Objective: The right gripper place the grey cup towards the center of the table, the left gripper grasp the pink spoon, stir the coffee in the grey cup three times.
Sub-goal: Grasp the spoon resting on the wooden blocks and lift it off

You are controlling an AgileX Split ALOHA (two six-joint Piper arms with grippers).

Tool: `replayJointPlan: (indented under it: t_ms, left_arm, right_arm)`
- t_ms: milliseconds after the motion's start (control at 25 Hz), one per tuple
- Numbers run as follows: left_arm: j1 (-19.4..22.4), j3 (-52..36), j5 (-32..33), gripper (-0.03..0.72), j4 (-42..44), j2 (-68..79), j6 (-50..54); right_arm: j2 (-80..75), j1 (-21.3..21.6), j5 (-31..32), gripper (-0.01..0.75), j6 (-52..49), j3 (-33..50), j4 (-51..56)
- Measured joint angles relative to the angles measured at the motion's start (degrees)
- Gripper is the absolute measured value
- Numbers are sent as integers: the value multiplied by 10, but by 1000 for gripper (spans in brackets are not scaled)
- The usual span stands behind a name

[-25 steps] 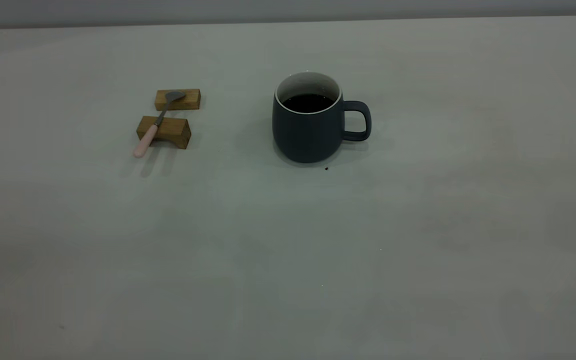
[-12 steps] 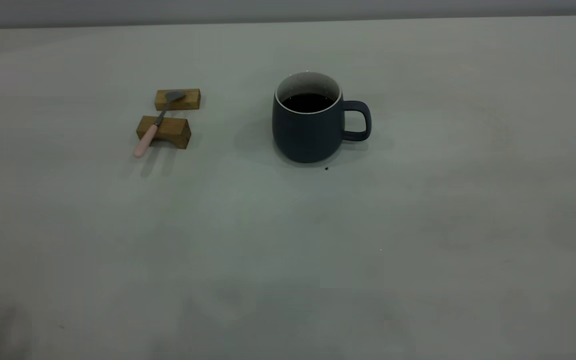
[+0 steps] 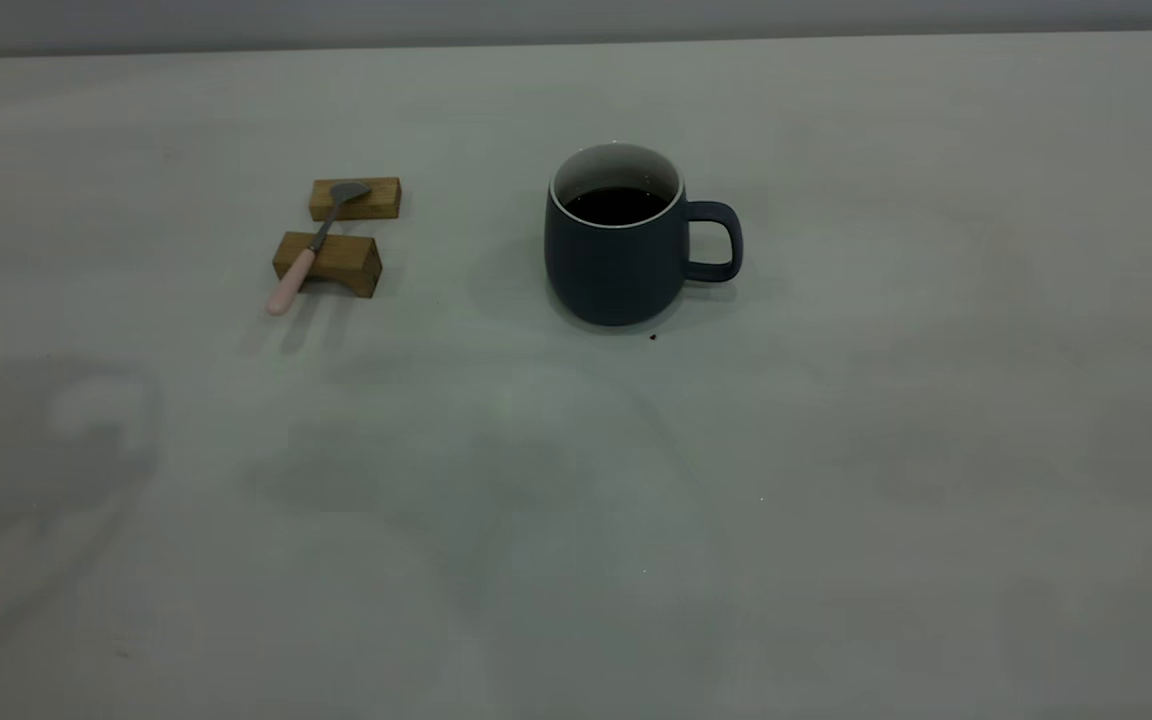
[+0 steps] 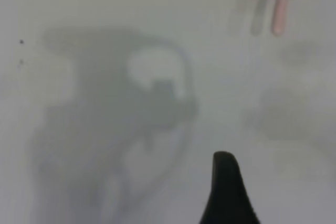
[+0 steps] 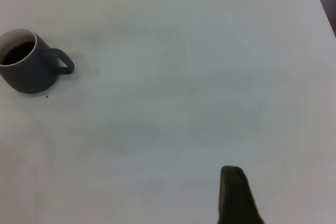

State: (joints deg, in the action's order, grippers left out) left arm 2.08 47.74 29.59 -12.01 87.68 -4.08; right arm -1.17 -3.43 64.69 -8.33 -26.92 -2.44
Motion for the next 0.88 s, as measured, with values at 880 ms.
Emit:
replayJointPlan:
  t_ms: [880]
  left_arm:
    - [-125, 322, -34, 577, -3, 453, 45]
  right_arm:
    - [0, 0, 0, 491, 0, 0, 0]
